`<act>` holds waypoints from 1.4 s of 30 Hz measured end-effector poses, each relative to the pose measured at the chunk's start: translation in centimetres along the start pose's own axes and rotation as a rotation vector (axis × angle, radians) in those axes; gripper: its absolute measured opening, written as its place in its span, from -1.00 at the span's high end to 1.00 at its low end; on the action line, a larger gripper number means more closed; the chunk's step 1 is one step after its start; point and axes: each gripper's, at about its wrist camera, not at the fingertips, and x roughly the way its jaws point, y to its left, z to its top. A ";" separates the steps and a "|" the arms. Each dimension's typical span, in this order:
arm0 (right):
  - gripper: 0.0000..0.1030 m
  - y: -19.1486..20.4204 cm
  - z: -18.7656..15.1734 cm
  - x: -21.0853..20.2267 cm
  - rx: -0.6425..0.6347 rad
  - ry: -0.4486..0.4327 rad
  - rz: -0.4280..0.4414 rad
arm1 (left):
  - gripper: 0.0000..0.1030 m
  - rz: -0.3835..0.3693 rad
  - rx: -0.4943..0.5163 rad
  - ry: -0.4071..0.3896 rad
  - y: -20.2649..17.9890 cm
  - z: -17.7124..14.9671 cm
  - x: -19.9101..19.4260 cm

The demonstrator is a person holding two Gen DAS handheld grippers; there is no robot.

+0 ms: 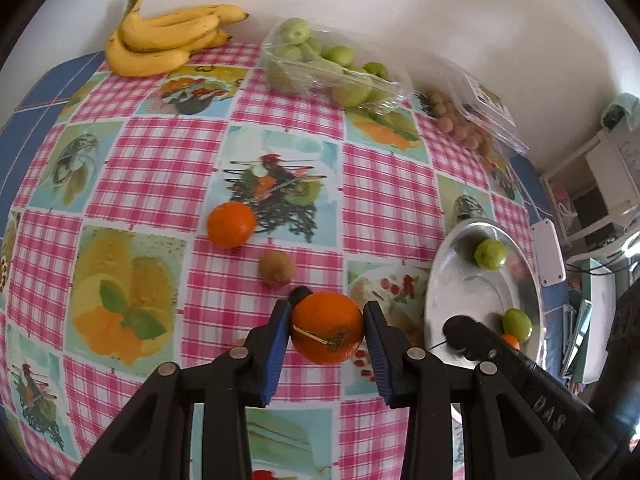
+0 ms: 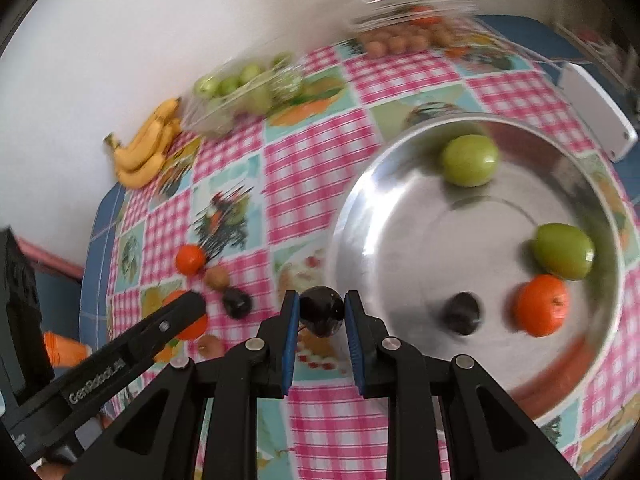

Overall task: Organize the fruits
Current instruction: 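Carry the plum and tangerine over the steel plate with both tools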

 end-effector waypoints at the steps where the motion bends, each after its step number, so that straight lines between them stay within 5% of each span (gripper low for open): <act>1: 0.54 -0.8 0.2 -0.3 0.020 -0.009 -0.007 | 0.23 -0.004 0.009 0.003 -0.5 -0.1 0.1; 18: 0.54 -10.1 1.4 -4.2 0.222 -0.103 -0.066 | 0.23 -0.063 0.261 0.054 -10.6 -3.3 2.4; 42: 0.53 -9.4 1.2 -0.4 0.159 -0.052 -0.126 | 0.23 -0.019 0.351 0.077 -12.8 -4.4 6.3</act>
